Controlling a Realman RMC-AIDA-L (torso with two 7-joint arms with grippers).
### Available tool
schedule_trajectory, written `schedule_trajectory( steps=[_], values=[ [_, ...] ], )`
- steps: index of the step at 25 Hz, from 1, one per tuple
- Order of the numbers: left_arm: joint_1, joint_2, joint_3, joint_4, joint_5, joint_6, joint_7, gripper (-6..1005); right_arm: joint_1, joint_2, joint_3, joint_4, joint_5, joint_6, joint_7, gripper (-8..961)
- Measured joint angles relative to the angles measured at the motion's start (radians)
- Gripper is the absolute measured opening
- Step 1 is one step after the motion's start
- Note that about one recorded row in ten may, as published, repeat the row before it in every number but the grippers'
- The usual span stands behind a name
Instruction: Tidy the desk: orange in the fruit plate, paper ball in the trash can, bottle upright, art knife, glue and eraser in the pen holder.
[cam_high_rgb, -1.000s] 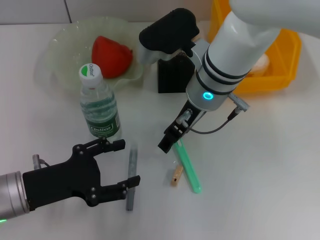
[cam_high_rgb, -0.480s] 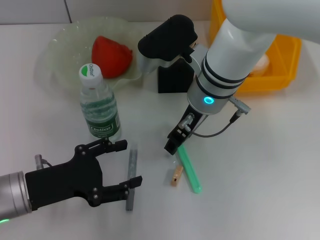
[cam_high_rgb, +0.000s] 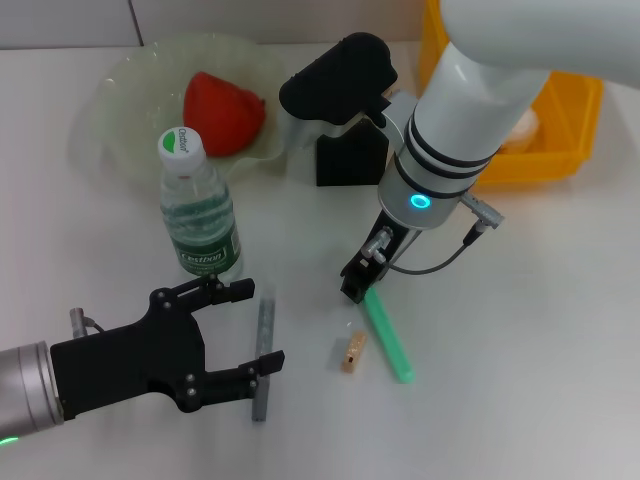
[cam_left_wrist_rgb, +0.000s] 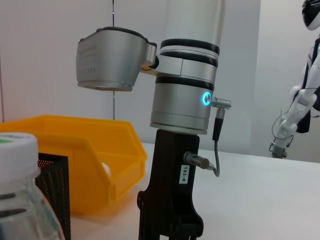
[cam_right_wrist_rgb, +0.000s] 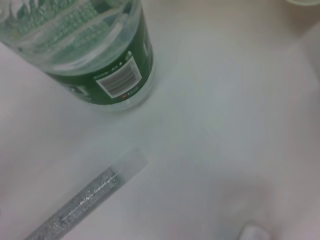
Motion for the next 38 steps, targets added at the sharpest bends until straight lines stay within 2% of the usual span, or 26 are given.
schedule_trajectory(
  steps=[3,8,16,20,24,27,30,32,35,38],
  values=[
    [0.0,0.0,-0.002,0.0,0.0,0.0,0.0,821,0.0,0.0,-0.007,-0.003,0.0,0.0,0.0,461],
    [-0.002,0.0,-0.005,-0.007,0.0,0.0,0.001,821,0.001,0.0,-0.024,-0.011,0.0,-0.005,0.0,216],
    [-0.006,0.0,-0.005,-0.022,-0.005,0.002,0.022,821,-0.053,-0.001,-0.003,-0.115,-0.059,-0.043,0.0,181],
    [-0.006,0.001,-0.006,-0.022,-0.006,0.006,0.022,821,-0.155,-0.005,0.132,-0.305,-0.172,-0.132,0.0,168],
    [-0.005,0.002,-0.007,-0.022,-0.007,0.008,0.022,820,-0.297,-0.009,0.277,-0.619,-0.271,-0.199,-0.012,169],
    [-0.006,0.002,-0.007,-0.022,-0.008,0.005,0.023,820,-0.423,-0.009,0.358,-0.856,-0.279,-0.151,-0.062,169],
    [-0.006,0.002,-0.007,-0.023,-0.008,0.003,0.023,820,-0.576,-0.008,0.397,-0.994,-0.16,0.031,-0.21,169],
    [-0.007,0.002,-0.007,-0.024,-0.008,0.003,0.023,820,-0.683,-0.009,0.401,-1.013,0.001,0.186,-0.378,168],
    [-0.011,0.0,-0.005,-0.024,-0.008,0.001,0.023,820,-0.774,-0.009,0.395,-0.919,0.294,0.37,-0.703,168],
    [-0.016,0.0,-0.003,-0.024,-0.008,0.001,0.023,820,-0.794,-0.008,0.396,-0.74,0.654,0.438,-1.111,169]
  ],
)
